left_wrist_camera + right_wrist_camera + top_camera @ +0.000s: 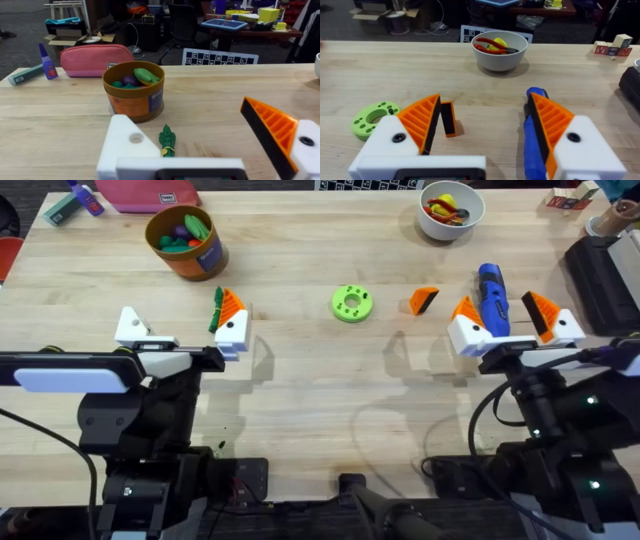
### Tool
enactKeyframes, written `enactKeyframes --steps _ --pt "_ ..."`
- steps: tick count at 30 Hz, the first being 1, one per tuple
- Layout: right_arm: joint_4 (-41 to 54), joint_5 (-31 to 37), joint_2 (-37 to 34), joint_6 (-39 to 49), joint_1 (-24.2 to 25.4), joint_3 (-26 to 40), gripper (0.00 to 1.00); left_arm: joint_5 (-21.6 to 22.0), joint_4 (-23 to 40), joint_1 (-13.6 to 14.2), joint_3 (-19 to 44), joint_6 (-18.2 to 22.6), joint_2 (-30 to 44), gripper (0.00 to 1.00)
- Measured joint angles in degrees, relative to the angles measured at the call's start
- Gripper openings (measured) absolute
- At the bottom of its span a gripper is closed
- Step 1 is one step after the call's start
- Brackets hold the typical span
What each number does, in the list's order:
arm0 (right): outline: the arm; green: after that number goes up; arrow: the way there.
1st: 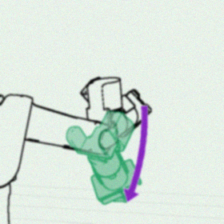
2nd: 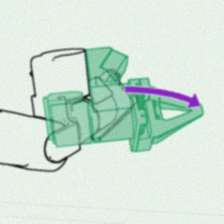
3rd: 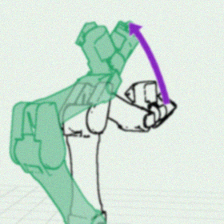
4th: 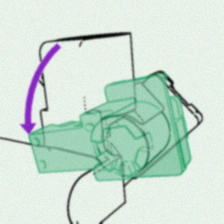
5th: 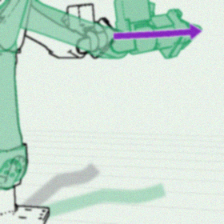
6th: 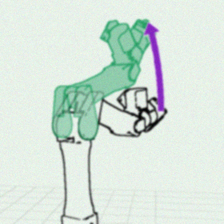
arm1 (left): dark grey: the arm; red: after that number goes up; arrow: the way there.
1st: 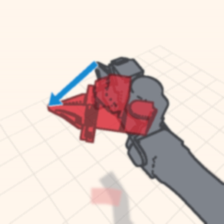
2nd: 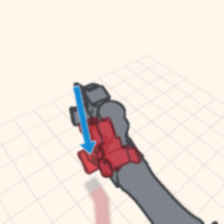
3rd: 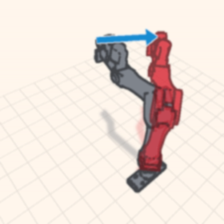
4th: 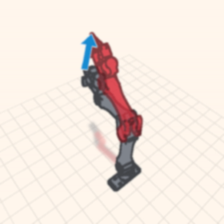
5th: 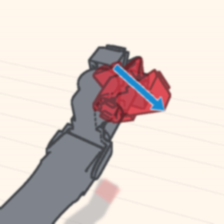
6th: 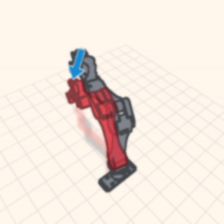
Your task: Pick up the gripper from the table and insert it into the empty holder that is missing its gripper. Then pick up a screw, insert it into the mounting hole, and use the screwdriver to tighten it. Finally, clean up the table by picking up the vegetable and placing it into the bucket.
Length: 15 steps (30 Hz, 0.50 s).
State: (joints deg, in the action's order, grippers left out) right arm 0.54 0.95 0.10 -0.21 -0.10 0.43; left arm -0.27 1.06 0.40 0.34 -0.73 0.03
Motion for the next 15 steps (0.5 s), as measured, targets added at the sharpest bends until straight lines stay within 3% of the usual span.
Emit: enactKeyframes --steps 10,15 --pt "-0.61 0.04 0.00 0.00 0.00 -0.02 0.994 0.00 -0.27 0.00 0.00 0.00 0.00 0.985" --pt "-6.29 0.31 0.00 0.21 0.00 0.34 0.994 0.05 -3.21 0.00 0.46 0.00 0.00 0.985"
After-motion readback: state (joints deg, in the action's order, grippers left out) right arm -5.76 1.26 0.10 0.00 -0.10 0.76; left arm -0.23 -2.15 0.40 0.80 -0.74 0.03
